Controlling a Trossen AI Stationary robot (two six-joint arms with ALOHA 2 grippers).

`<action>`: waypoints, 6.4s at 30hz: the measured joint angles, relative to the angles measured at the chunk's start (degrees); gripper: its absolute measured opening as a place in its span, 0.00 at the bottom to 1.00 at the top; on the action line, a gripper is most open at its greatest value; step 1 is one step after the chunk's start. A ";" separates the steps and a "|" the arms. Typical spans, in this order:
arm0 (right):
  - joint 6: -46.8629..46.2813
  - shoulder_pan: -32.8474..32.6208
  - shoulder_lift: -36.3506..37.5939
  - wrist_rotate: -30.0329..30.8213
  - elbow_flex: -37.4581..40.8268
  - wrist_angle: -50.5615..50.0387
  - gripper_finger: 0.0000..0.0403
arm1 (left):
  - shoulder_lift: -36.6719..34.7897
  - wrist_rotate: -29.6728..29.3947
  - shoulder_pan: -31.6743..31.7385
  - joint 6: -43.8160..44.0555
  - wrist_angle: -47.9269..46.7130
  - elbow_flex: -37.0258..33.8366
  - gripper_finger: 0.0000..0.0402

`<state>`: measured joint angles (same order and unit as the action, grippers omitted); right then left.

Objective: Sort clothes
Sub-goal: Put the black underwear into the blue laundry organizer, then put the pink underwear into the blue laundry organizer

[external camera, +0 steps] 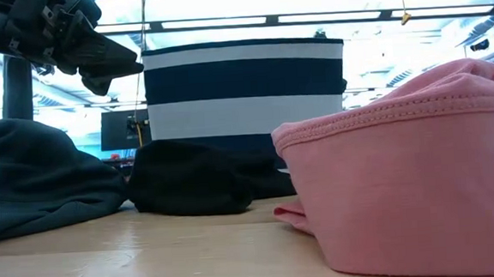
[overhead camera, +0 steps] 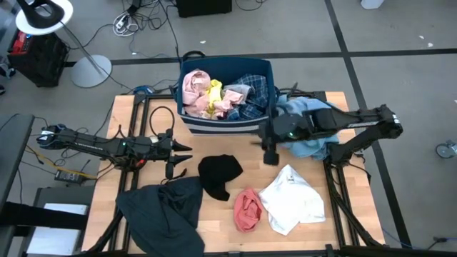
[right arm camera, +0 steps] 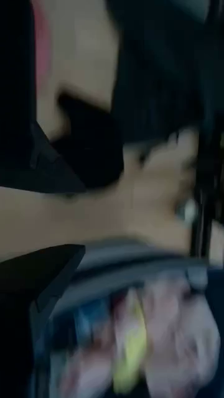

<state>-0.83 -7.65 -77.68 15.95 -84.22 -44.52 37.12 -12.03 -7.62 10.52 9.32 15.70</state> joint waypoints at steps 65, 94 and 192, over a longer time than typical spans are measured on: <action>1.12 -2.08 -28.59 0.95 17.63 52.76 0.04 | -0.01 0.04 0.00 0.07 0.26 0.00 0.36; 14.77 22.56 -3.98 8.34 17.59 58.65 0.06 | 0.00 0.04 0.00 -1.33 0.68 0.00 0.36; 7.27 -0.68 -3.73 -6.72 12.54 33.36 0.00 | -0.02 -0.26 0.00 -1.26 2.27 0.00 0.36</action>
<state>6.45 -8.34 -81.40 9.24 -71.67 -11.17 37.11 -12.29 -7.62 9.26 11.59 15.70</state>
